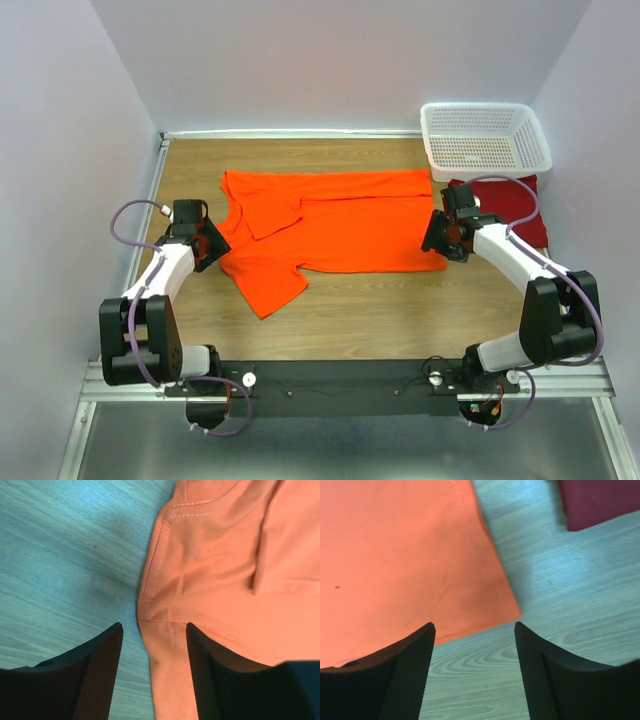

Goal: Fold and stack the t-shirts
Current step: Fold the tshirt

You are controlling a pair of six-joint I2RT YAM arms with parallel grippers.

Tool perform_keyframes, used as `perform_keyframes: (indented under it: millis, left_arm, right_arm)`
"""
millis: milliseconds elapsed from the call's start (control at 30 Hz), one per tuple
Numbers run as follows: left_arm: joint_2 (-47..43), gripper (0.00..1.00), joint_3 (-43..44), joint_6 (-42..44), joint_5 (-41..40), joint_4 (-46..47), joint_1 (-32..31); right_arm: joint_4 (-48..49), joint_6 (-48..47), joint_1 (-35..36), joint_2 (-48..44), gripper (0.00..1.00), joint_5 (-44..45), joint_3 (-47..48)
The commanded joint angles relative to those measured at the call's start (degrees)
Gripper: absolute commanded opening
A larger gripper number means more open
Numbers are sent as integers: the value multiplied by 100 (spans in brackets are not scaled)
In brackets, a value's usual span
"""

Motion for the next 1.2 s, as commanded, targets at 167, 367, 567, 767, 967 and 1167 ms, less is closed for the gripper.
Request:
perform_keyframes:
  millis: [167,367,567,767,967,1167]
  left_arm:
    - [585,56,-9,141,74,367,27]
    - [823,52,-237,123,22,578,27]
    - [1008,40,-334,150,-39,622,27]
    - [877,0,-422,167,-13,552,27]
    - [613,0,-422,176,-22,420,27]
    - [542,0,-335,185,13,323,36]
  right_arm:
    - [-261,93,-221,89,77,426,-13]
    - [-253,137,-257,142,77,417,-110]
    - [-226,198,-274,282,76,417,-171]
    - [-217,330,-301,352,75,531,-242]
    - [-200,489,-309,396,69,461,-365]
    - [-68,594,-344,484,62,382,-426]
